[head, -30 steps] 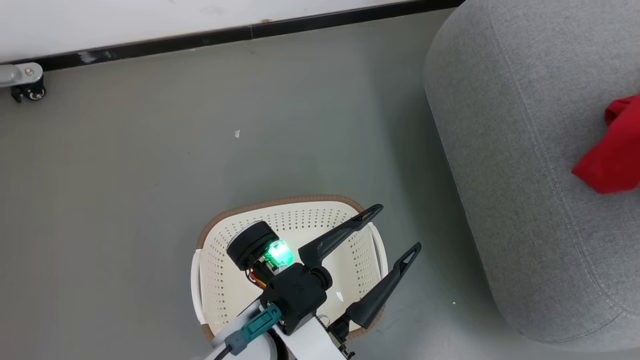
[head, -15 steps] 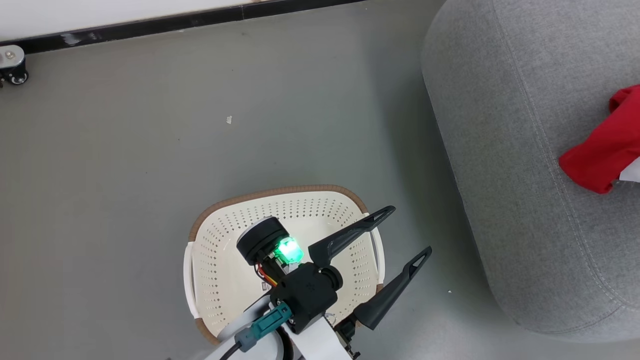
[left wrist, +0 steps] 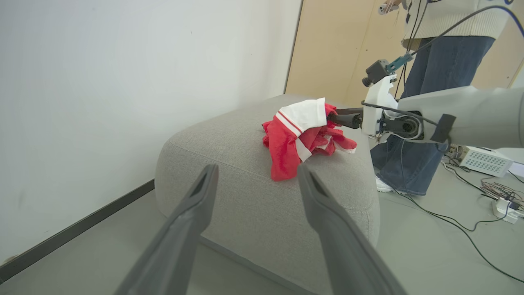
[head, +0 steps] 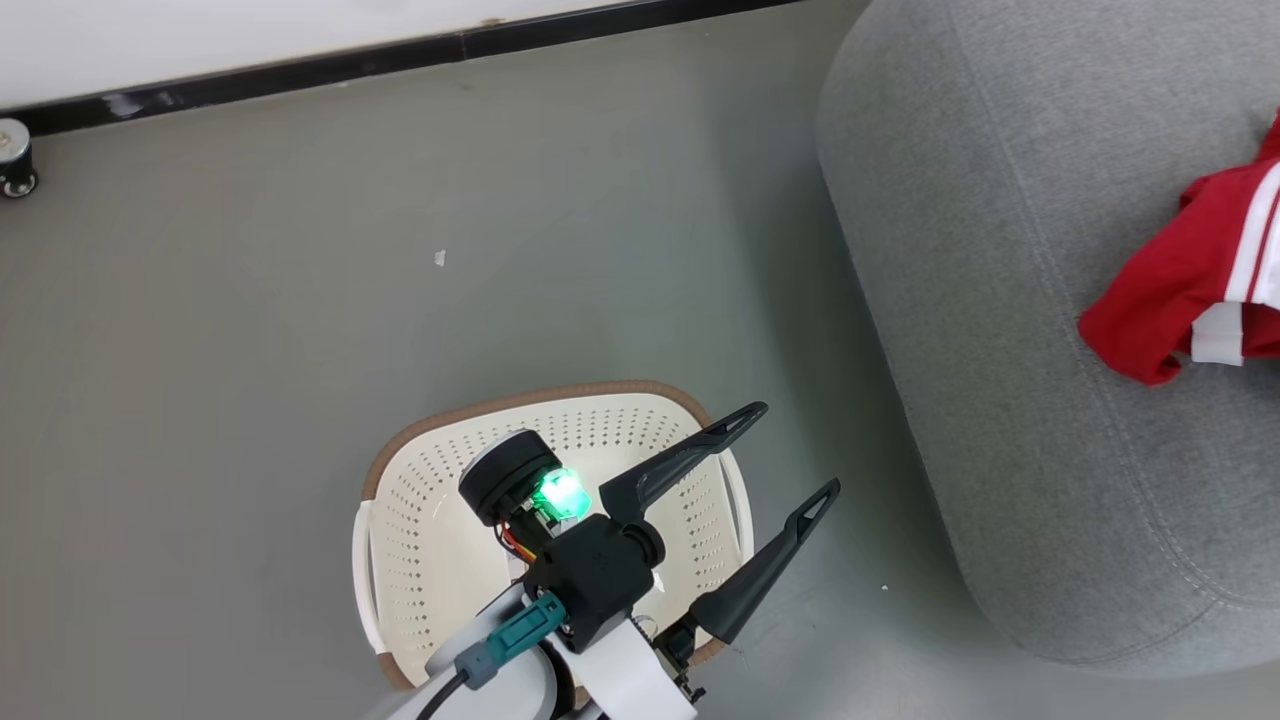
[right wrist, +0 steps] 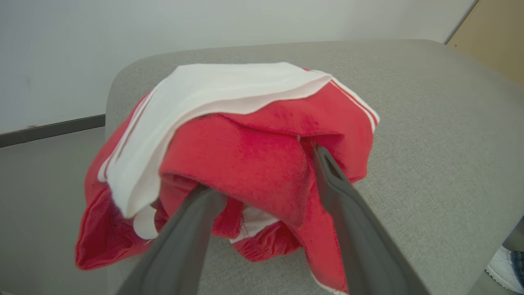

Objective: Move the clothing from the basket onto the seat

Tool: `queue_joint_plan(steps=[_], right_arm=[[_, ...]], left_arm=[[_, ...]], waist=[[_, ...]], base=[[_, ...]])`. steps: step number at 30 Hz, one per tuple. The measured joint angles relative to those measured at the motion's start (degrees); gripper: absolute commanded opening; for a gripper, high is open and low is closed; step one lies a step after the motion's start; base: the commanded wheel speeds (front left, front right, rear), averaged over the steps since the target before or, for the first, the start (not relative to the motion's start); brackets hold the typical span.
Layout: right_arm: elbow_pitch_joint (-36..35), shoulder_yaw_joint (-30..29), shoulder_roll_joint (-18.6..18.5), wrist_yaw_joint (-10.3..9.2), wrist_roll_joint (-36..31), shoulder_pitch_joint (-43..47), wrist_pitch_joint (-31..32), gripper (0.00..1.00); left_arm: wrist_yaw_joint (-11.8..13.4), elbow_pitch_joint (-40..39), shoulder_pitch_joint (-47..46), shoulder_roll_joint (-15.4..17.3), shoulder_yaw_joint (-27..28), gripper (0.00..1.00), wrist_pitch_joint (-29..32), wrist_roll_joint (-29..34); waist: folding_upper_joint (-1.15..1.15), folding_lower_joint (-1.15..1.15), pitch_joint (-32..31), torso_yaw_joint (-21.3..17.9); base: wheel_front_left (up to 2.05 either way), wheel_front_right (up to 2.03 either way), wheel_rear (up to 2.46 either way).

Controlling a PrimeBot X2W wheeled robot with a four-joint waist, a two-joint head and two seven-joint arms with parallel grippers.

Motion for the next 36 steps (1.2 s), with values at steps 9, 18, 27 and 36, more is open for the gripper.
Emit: queue_joint_plan(steps=[9,18,27,36], right_arm=[[-2.1,-2.8,-0.1,0.00,0.5,5.3,0.0,1.00],[-6.4,-4.6,-0.1,0.00,0.6,10.0,0.0,1.00],[-13.3,-2.8,-0.8,0.00,0.5,10.7,-0.1,1.00],[-18.8,4.9,-1.1,0.00,0.4,7.5,-0.1,1.00]], left_arm=[[-0.5,1.5,0.0,-0.1,0.4,1.00,-1.3,-0.5],[-0.5,2.7,0.0,-0.1,0.6,1.00,-2.2,-1.5],[-0.4,4.3,0.0,-0.1,3.2,1.00,-3.8,-2.4],[3.0,5.5,0.7,0.8,8.2,1.00,-4.9,-2.4]], waist=[[0.00,0.00,-1.1,-2.1],[0.00,0.00,-2.3,-4.5],[0.00,0.00,-4.7,-6.6],[0.00,0.00,-7.6,-5.9]], base=[[0.00,0.00,0.00],[0.00,0.00,0.00],[0.00,0.00,0.00],[0.00,0.00,0.00]])
